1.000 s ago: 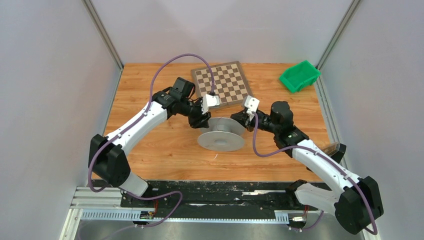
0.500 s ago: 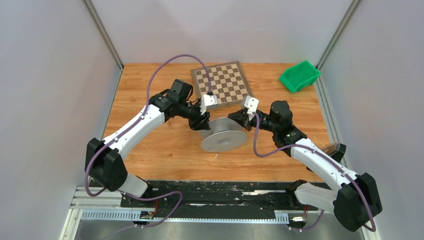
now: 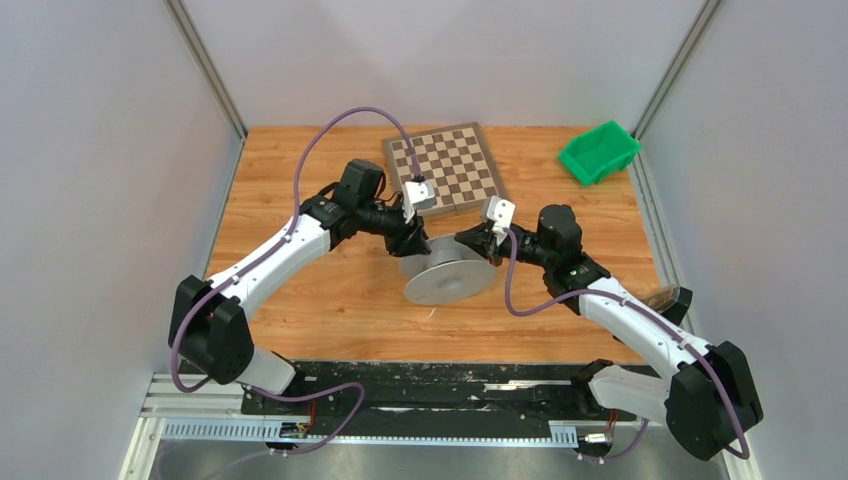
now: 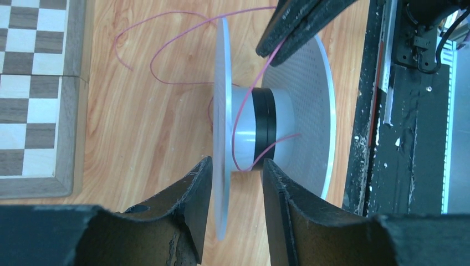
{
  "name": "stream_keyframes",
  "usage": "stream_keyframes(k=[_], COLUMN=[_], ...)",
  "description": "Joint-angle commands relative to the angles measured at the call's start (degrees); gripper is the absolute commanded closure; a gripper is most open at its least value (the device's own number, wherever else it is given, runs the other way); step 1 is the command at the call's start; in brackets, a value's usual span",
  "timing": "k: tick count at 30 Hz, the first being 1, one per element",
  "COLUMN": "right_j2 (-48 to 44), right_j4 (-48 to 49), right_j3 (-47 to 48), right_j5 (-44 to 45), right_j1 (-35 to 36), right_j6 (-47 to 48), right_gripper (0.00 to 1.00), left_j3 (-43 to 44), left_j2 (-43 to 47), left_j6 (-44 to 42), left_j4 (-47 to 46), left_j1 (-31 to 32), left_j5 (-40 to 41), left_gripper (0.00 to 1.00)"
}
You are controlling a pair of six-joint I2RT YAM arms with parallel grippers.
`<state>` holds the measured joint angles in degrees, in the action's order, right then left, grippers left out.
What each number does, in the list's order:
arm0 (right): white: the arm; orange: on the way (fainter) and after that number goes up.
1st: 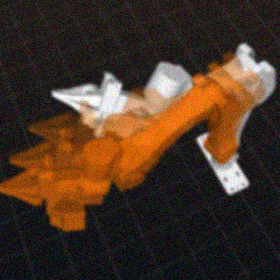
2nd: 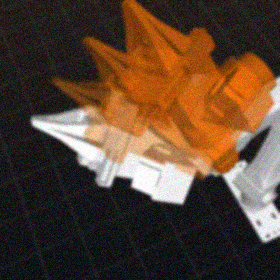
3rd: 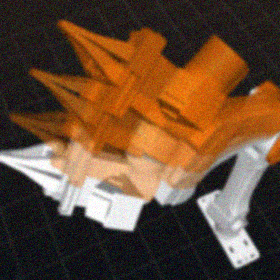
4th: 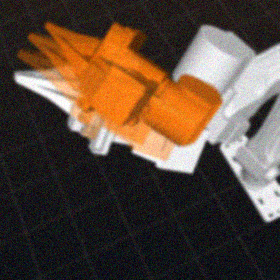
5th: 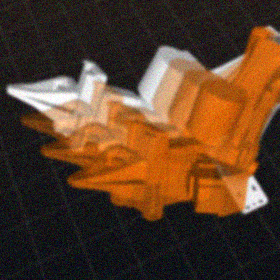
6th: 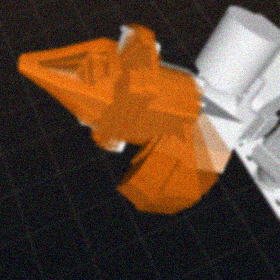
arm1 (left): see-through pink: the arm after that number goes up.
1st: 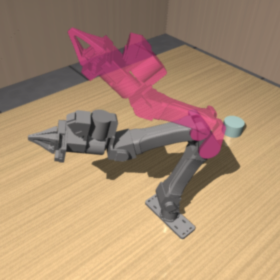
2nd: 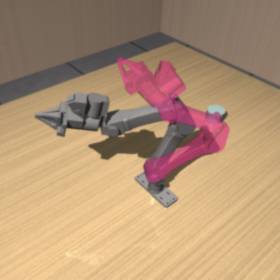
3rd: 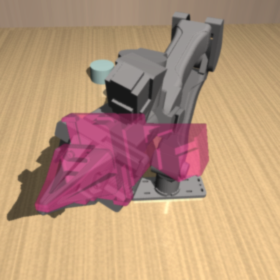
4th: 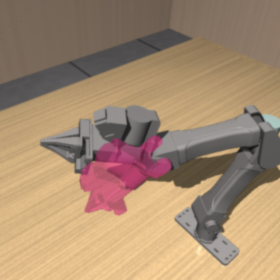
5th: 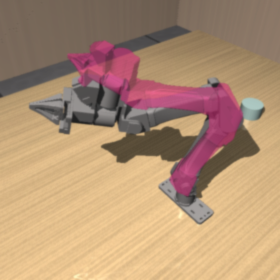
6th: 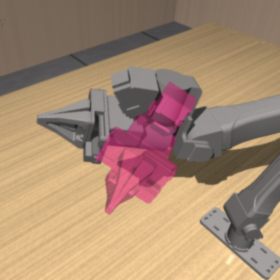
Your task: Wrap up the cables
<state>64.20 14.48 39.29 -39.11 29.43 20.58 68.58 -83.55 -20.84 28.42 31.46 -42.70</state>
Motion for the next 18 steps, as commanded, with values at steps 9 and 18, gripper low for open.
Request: stream_keyframes(k=[9, 18], right_j2=[-0.6, -1.2], right_j4=[3.5, 3.6], right_j3=[-1.4, -2.2], right_j5=[-0.8, -0.4], right_j1=[0.2, 0.1], right_j6=[-0.3, -0.2], right_gripper=[1.0, 1.0], left_j3=[-0.1, -1.1], left_j2=[-3.1, -3.5], left_j6=[2.6, 1.7], left_j4=[-6.2, -5.5], left_j1=[-0.1, -0.1], left_j5=[-2.5, -0.8], left_gripper=[0.57, 0.67])
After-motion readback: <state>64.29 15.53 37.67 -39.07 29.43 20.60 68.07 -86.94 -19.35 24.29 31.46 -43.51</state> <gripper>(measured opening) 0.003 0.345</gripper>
